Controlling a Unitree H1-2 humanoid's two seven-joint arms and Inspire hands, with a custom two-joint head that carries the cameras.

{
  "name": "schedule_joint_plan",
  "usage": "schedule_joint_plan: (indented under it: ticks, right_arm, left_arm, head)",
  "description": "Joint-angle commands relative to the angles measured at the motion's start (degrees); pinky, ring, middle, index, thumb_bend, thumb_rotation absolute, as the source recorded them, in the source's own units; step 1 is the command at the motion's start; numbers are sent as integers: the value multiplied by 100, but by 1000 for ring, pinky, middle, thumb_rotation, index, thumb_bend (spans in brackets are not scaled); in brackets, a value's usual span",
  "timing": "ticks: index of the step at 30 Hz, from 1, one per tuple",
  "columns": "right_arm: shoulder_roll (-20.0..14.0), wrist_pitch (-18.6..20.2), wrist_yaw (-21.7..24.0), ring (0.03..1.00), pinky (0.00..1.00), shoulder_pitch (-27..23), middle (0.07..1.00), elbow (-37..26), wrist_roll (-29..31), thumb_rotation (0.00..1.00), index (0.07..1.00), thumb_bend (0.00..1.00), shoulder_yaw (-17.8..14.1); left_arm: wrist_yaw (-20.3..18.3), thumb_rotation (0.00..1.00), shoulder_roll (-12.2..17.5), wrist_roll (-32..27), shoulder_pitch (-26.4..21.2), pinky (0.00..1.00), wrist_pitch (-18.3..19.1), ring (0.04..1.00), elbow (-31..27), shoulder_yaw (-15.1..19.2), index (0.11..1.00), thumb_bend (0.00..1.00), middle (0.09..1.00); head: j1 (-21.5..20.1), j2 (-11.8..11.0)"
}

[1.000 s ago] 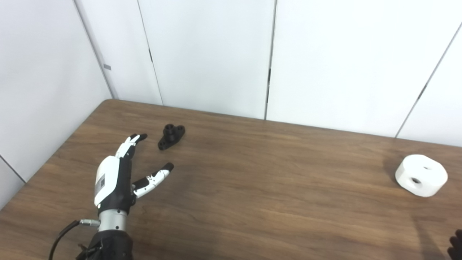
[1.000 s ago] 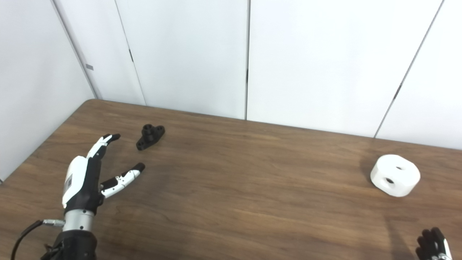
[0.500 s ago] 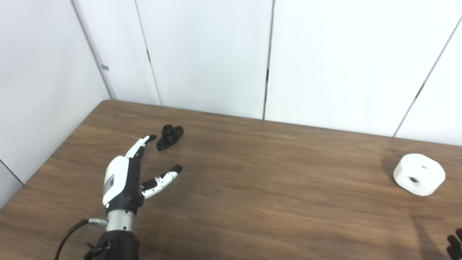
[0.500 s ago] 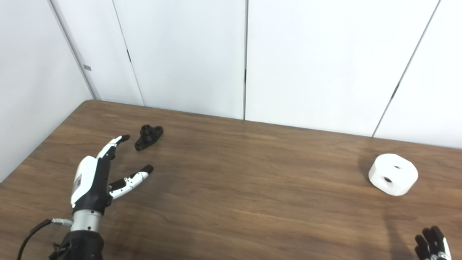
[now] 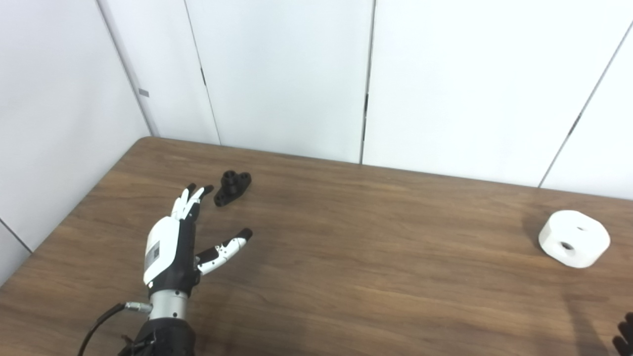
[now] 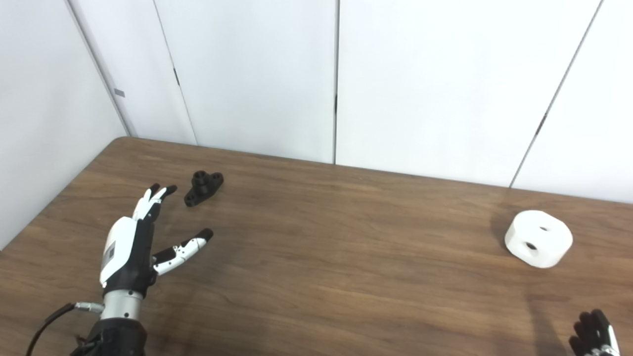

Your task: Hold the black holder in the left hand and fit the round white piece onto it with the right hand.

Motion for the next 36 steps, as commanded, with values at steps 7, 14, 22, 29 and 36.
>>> schedule_joint_plan:
  ticks: [7, 14, 22, 29, 36]
  right_arm:
    - [12, 67, 2, 989, 1000, 2, 995, 229, 65, 1000, 1000, 609, 18]
    - [-7, 50, 5, 992, 1000, -7, 993, 252, 52, 1000, 1000, 607, 4]
    - [-19, 27, 19, 983, 1000, -10, 989, 291, 75, 1000, 1000, 610, 0]
    - [-25, 76, 22, 984, 1000, -7, 999, 280, 84, 1000, 1000, 611, 8]
    - [-21, 21, 14, 981, 1000, -28, 990, 324, 37, 1000, 1000, 616, 6]
  left_arm:
    - [150, 469, 148, 120, -162, 934, -121, 1000, -16, 31, 918, 787, 1000]
    - [61, 437, 169, -134, -159, 963, -65, 1000, -75, 178, 923, 795, 1000]
    - [-28, 413, 263, -266, -264, 966, 49, 1000, -29, 262, 930, 797, 1000]
    - [-46, 431, 400, -310, -450, 952, 161, 1000, 81, 296, 933, 807, 1000]
    - [-116, 411, 580, -344, -675, 956, 257, 1000, 254, 318, 929, 795, 999]
  head:
    - [-15, -7]
    - [18, -4]
    - [34, -1]
    - [72, -14]
    - [88, -15]
